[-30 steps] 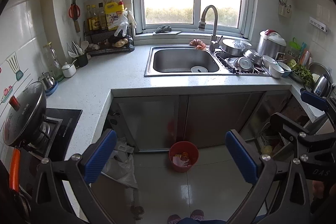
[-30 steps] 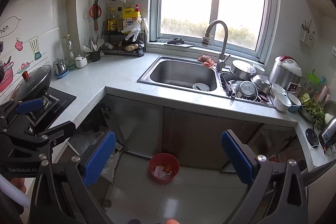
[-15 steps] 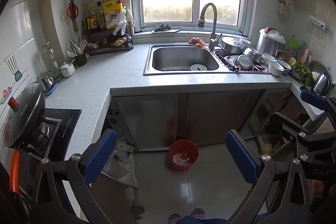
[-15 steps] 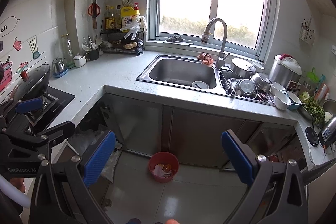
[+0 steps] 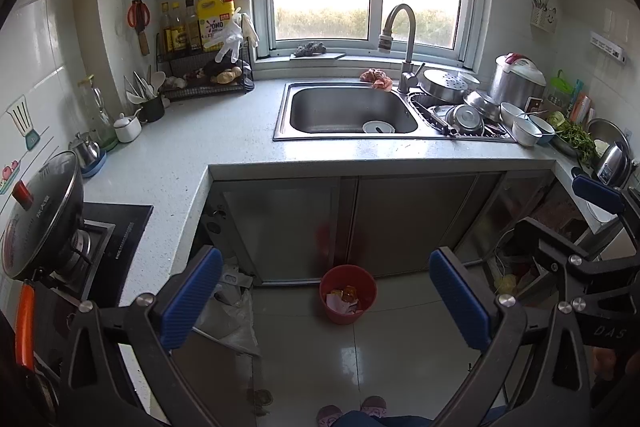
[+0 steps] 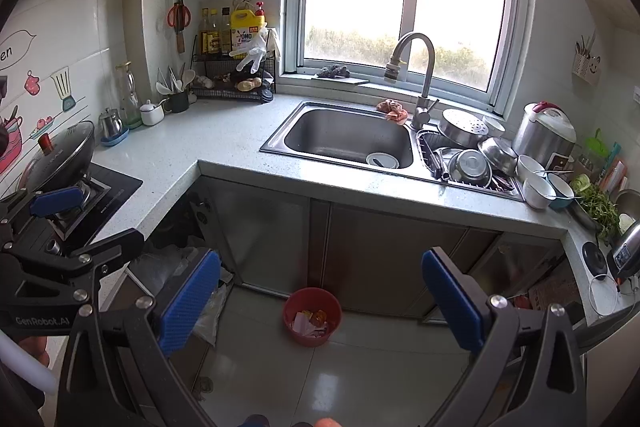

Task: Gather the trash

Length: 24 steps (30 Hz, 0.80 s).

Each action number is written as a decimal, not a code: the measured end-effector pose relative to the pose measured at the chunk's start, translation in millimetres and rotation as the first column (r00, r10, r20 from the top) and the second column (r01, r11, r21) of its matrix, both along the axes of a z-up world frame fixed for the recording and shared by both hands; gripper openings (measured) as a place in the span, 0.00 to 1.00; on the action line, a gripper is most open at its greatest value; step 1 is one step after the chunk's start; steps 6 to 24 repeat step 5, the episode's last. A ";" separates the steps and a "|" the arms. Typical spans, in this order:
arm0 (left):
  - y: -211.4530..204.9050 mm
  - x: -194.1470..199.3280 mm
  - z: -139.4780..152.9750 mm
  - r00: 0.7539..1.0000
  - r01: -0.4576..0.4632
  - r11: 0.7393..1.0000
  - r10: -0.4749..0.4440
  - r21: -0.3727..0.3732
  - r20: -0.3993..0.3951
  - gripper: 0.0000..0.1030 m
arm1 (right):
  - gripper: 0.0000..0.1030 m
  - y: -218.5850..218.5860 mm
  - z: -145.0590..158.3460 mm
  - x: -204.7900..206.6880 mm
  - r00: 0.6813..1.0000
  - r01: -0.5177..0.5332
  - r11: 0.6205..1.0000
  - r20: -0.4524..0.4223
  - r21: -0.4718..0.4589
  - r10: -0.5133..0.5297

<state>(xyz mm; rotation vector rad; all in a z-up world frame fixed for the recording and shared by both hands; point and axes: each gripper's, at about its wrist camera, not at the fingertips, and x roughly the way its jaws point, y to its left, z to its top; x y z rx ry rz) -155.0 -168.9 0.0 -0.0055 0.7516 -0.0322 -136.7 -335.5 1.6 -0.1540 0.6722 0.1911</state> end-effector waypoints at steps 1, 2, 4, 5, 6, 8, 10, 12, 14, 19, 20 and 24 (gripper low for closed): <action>-0.4 0.3 -0.4 1.000 -0.002 1.000 0.002 -0.002 -0.002 1.00 | 0.98 -0.7 -0.1 0.7 1.000 -0.001 1.000 -0.001 -0.001 0.001; -0.6 0.7 -0.6 1.000 -0.002 1.000 0.002 -0.003 -0.003 1.00 | 0.98 -1.4 -0.3 0.8 1.000 -0.003 1.000 -0.001 -0.002 0.003; -1.0 1.5 -0.6 1.000 -0.002 1.000 0.002 0.003 0.002 1.00 | 0.98 -1.8 -0.7 1.7 1.000 -0.004 1.000 -0.006 -0.002 0.004; -1.7 1.6 -0.2 1.000 -0.002 1.000 0.002 0.006 0.003 1.00 | 0.98 -2.3 -0.9 2.2 1.000 -0.006 1.000 -0.008 -0.001 0.006; -1.7 1.6 -0.2 1.000 -0.002 1.000 0.002 0.006 0.003 1.00 | 0.98 -2.3 -0.9 2.2 1.000 -0.006 1.000 -0.008 -0.001 0.006; -1.7 1.6 -0.2 1.000 -0.002 1.000 0.002 0.006 0.003 1.00 | 0.98 -2.3 -0.9 2.2 1.000 -0.006 1.000 -0.008 -0.001 0.006; -1.7 1.6 -0.2 1.000 -0.002 1.000 0.002 0.006 0.003 1.00 | 0.98 -2.3 -0.9 2.2 1.000 -0.006 1.000 -0.008 -0.001 0.006; -1.7 1.6 -0.2 1.000 -0.002 1.000 0.002 0.006 0.003 1.00 | 0.98 -2.3 -0.9 2.2 1.000 -0.006 1.000 -0.008 -0.001 0.006; -1.7 1.6 -0.2 1.000 -0.002 1.000 0.002 0.006 0.003 1.00 | 0.98 -2.3 -0.9 2.2 1.000 -0.006 1.000 -0.008 -0.001 0.006; -1.7 1.6 -0.2 1.000 -0.002 1.000 0.002 0.006 0.003 1.00 | 0.98 -2.3 -0.9 2.2 1.000 -0.006 1.000 -0.008 -0.001 0.006; -1.7 1.6 -0.2 1.000 -0.002 1.000 0.002 0.006 0.003 1.00 | 0.98 -2.3 -0.9 2.2 1.000 -0.006 1.000 -0.008 -0.001 0.006; -1.7 1.6 -0.2 1.000 -0.002 1.000 0.002 0.006 0.003 1.00 | 0.98 -2.3 -0.9 2.2 1.000 -0.006 1.000 -0.008 -0.001 0.006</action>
